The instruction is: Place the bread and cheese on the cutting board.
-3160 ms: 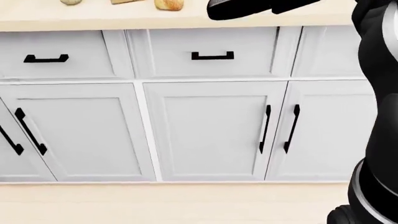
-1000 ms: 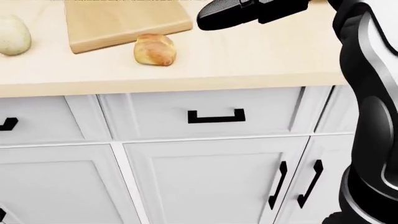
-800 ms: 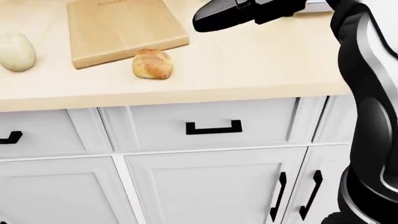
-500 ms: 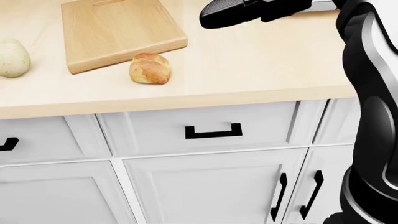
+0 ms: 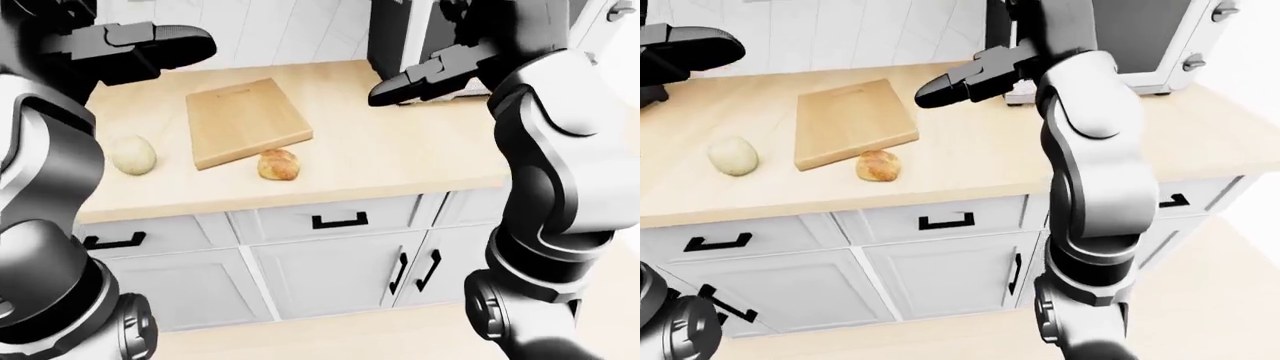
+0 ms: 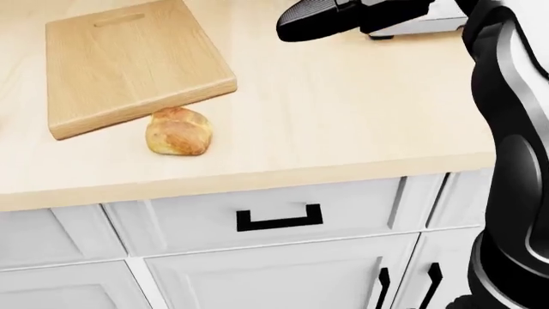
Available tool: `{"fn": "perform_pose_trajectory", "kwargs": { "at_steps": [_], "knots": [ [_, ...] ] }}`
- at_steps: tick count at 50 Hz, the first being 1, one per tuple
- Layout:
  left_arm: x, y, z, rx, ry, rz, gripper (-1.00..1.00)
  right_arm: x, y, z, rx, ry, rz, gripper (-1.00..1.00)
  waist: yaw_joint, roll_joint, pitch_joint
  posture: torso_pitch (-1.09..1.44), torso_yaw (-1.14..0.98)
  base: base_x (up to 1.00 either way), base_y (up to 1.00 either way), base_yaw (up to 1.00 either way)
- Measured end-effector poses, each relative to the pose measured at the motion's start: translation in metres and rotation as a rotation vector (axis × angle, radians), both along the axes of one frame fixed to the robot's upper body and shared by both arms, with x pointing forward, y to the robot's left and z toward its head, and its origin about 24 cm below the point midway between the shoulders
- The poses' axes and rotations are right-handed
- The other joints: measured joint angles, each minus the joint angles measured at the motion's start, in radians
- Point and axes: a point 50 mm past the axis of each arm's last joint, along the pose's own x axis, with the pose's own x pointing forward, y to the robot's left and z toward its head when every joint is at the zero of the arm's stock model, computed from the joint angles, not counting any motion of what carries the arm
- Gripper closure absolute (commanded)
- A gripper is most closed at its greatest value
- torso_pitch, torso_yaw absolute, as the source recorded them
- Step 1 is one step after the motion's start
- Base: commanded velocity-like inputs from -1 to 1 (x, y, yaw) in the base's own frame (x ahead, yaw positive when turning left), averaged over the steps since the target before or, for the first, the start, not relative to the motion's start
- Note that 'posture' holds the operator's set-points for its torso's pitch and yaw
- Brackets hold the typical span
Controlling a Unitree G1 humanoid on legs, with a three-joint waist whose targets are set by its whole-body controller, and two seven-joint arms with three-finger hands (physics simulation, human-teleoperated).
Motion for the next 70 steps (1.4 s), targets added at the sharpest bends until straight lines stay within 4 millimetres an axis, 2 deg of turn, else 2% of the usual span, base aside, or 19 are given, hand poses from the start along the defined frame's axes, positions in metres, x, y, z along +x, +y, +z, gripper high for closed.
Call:
{"fn": "perform_pose_trajectory", "kwargs": {
  "at_steps": [4, 9, 12, 14, 18, 24, 30, 32, 35, 36, 38, 40, 47, 49, 51, 56, 66, 67, 70],
  "knots": [
    [-0.001, 0.001, 0.002, 0.000, -0.015, 0.006, -1.00, 0.001, 0.003, 0.001, -0.003, -0.009, 0.013, -1.00, -0.010, 0.064, -0.010, 0.00, 0.00, 0.20, 0.00, 0.00],
    [0.002, 0.006, -0.002, -0.012, 0.008, 0.033, -1.00, 0.003, 0.009, -0.005, -0.018, 0.022, 0.037, -1.00, -0.003, 0.033, 0.024, 0.00, 0.00, 0.00, 0.00, 0.00],
    [0.004, 0.004, -0.003, -0.007, 0.020, 0.027, -1.00, 0.005, 0.007, -0.006, -0.017, 0.029, 0.027, -1.00, -0.007, -0.018, 0.028, 0.00, 0.00, 0.00, 0.00, 0.00],
    [0.004, 0.001, -0.006, -0.004, 0.025, 0.015, -1.00, 0.005, 0.005, -0.007, -0.015, 0.029, 0.017, -1.00, -0.007, -0.010, 0.027, 0.00, 0.00, 0.00, 0.00, 0.00],
    [0.006, -0.001, -0.005, 0.004, 0.031, 0.002, -1.00, 0.005, 0.004, -0.006, -0.013, 0.026, 0.008, -1.00, -0.006, 0.004, 0.005, 0.00, 0.00, 0.00, 0.00, 0.00],
    [0.003, 0.000, -0.003, 0.005, 0.018, 0.008, -1.00, 0.005, 0.004, -0.007, -0.017, 0.033, 0.014, -1.00, -0.004, 0.015, -0.008, 0.00, 0.00, 0.00, 0.05, 0.00],
    [-0.001, -0.003, 0.001, 0.021, -0.008, 0.000, -1.00, 0.003, 0.002, -0.004, -0.011, 0.013, 0.004, -1.00, 0.000, -0.012, -0.022, 0.00, 0.00, 0.00, 0.12, 0.00],
    [-0.003, -0.001, 0.003, 0.015, -0.019, 0.008, -1.00, 0.002, 0.004, -0.003, -0.016, 0.003, 0.015, -1.00, 0.003, 0.005, -0.018, 0.00, 0.00, 0.00, 0.17, 0.00],
    [-0.002, 0.002, 0.003, 0.007, -0.023, 0.025, -1.00, 0.000, 0.007, -0.001, -0.022, -0.010, 0.032, -1.00, 0.001, 0.054, -0.014, 0.00, 0.00, 0.00, 0.22, 0.00],
    [-0.002, 0.004, 0.002, 0.004, -0.017, 0.032, -1.00, 0.001, 0.009, -0.003, -0.023, -0.002, 0.041, -1.00, 0.006, 0.044, -0.011, 0.00, 0.00, 0.00, 0.33, 0.00],
    [0.001, 0.006, -0.002, -0.004, 0.007, 0.044, -1.00, 0.004, 0.012, -0.009, -0.033, 0.028, 0.055, -1.00, 0.008, 0.041, -0.002, 0.00, 0.00, 0.00, 0.32, 0.00],
    [0.002, 0.005, -0.003, -0.002, 0.015, 0.042, -1.00, 0.006, 0.011, -0.011, -0.034, 0.045, 0.056, -1.00, 0.001, 0.030, -0.003, 0.00, 0.00, 0.00, 0.32, 0.00],
    [0.000, 0.000, 0.001, 0.009, -0.012, 0.020, -1.00, 0.003, 0.008, -0.004, -0.019, 0.005, 0.034, -1.00, -0.012, -0.030, -0.012, 0.00, 0.00, 0.00, 0.23, 0.00],
    [-0.001, 0.000, 0.002, 0.010, -0.020, 0.018, -1.00, 0.002, 0.008, -0.003, -0.018, -0.005, 0.034, -1.00, 0.003, -0.049, -0.011, 0.00, 0.00, 0.00, 0.00, 0.00],
    [0.000, -0.001, -0.001, 0.009, -0.009, 0.014, -1.00, 0.002, 0.007, -0.005, -0.017, 0.001, 0.031, -1.00, 0.009, -0.037, 0.000, 0.00, 0.00, 0.00, 0.00, 0.00],
    [0.004, 0.000, -0.004, 0.008, 0.022, 0.016, -1.00, 0.007, 0.007, -0.009, -0.021, 0.037, 0.024, -1.00, 0.007, -0.012, 0.006, 0.00, 0.00, 0.00, 0.00, 0.00],
    [0.003, 0.001, -0.004, 0.006, 0.017, 0.021, -1.00, 0.007, 0.008, -0.009, -0.032, 0.037, 0.024, -1.00, 0.002, -0.002, -0.011, 0.00, 0.00, 0.00, 0.07, 0.00],
    [0.004, 0.000, -0.004, 0.008, 0.022, 0.018, -1.00, 0.007, 0.008, -0.009, -0.032, 0.039, 0.023, -1.00, 0.002, -0.005, -0.013, 0.00, 0.00, 0.00, 0.39, 0.00],
    [0.002, -0.003, -0.002, 0.018, 0.010, 0.003, -1.00, 0.006, 0.004, -0.008, -0.024, 0.033, 0.011, -1.00, 0.007, -0.044, -0.032, 0.00, 0.00, 0.00, 0.40, 0.00]
  ]
}}
